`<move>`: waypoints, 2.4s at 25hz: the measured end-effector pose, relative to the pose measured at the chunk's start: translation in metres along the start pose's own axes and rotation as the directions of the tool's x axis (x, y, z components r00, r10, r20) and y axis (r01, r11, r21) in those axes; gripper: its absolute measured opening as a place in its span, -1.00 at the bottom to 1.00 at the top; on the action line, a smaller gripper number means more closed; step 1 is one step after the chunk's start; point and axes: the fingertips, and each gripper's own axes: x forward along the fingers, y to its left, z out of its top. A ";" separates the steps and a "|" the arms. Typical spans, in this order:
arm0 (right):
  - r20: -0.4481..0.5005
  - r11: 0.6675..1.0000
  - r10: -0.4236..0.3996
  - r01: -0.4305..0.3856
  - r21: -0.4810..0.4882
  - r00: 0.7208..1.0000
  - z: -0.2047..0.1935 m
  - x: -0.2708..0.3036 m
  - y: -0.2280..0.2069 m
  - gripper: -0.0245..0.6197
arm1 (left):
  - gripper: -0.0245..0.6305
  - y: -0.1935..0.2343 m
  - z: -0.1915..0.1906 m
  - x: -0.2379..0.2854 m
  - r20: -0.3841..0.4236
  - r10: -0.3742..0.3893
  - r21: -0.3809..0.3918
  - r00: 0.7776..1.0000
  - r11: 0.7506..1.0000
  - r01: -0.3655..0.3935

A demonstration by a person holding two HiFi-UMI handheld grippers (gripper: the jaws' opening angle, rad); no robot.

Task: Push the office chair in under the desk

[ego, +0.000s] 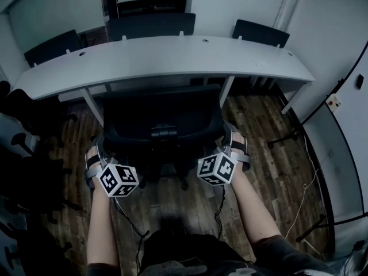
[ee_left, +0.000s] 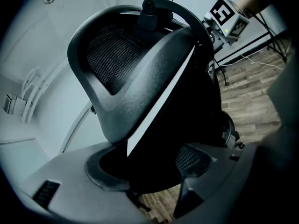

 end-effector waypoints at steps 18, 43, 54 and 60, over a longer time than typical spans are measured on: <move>-0.020 1.000 -0.016 0.016 0.009 1.000 -0.002 0.138 -0.035 0.03 | 0.00 0.022 0.029 0.135 0.036 -0.010 0.010 0.999 1.000 0.010; -0.062 1.000 0.010 -0.009 0.008 0.998 0.044 0.339 -0.080 0.03 | -0.01 0.100 0.047 0.330 0.076 -0.025 0.018 0.997 1.000 0.023; -0.039 1.000 -0.001 0.001 0.009 0.999 0.076 0.417 -0.092 0.03 | -0.01 0.139 0.041 0.408 0.063 -0.034 0.015 0.997 0.999 0.033; -0.008 1.000 -0.013 0.013 0.005 1.000 0.083 0.433 -0.091 0.03 | -0.01 0.146 0.037 0.429 0.056 -0.035 0.010 0.998 0.999 0.035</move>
